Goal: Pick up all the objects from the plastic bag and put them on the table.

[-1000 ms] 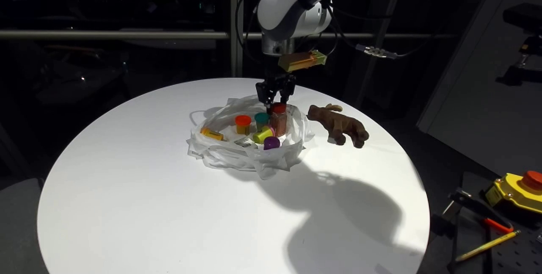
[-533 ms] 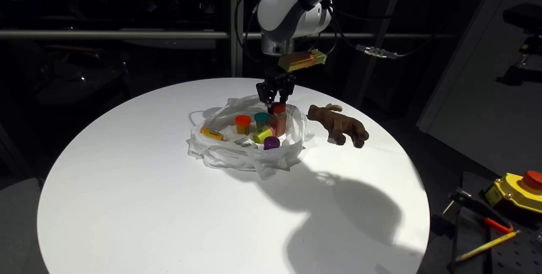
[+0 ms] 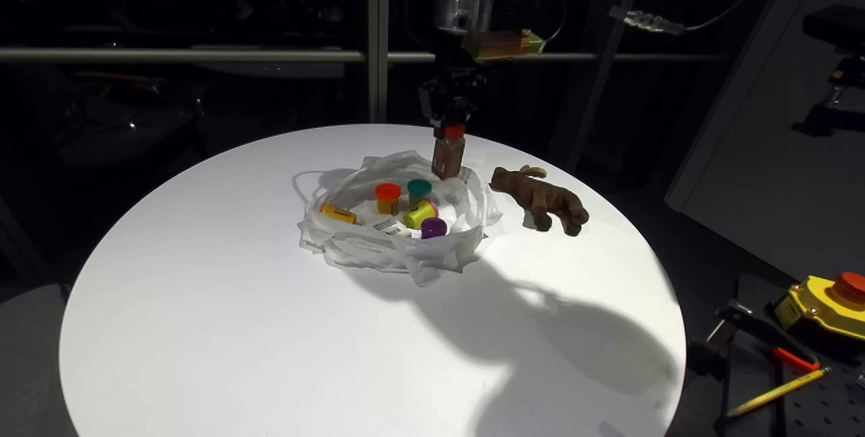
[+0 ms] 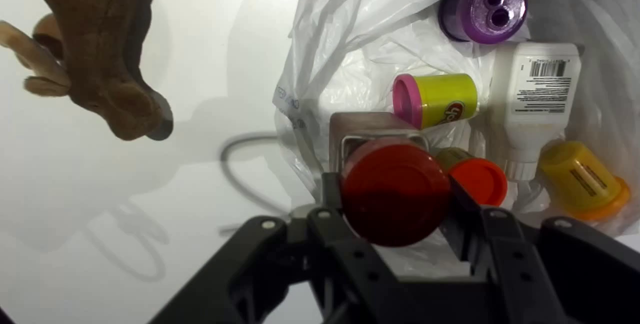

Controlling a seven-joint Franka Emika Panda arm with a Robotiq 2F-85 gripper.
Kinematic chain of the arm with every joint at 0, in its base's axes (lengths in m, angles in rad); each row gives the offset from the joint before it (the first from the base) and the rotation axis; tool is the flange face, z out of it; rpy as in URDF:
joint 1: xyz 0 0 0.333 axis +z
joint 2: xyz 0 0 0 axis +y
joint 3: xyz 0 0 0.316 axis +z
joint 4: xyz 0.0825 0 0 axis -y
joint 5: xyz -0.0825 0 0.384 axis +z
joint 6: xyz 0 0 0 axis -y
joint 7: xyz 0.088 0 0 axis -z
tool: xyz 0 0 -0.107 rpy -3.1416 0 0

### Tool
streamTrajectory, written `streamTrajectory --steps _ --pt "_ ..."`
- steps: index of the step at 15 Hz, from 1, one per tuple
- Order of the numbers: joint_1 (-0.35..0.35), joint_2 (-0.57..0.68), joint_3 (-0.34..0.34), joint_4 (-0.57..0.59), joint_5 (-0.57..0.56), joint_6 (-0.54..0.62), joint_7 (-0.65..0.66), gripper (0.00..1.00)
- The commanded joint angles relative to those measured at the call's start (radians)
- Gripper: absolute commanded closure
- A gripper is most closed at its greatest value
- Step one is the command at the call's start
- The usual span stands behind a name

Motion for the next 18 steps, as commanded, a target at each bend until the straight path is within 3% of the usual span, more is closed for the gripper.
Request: streamTrajectory --steps 1,5,8,12,18 --pt "-0.034 -0.215 -0.003 -0.243 0.056 0.088 0.006 0.76" --pt "-0.061 -0.329 -0.034 -0.408 0.089 0.150 0.026 0.76" --pt "-0.079 -0.321 -0.042 -0.453 0.124 0.161 0.013 0.76" --pt "-0.104 -0.231 -0.038 -0.426 0.167 0.210 -0.012 0.76" --pt "-0.094 -0.087 -0.088 -0.326 0.113 0.266 0.060 0.76"
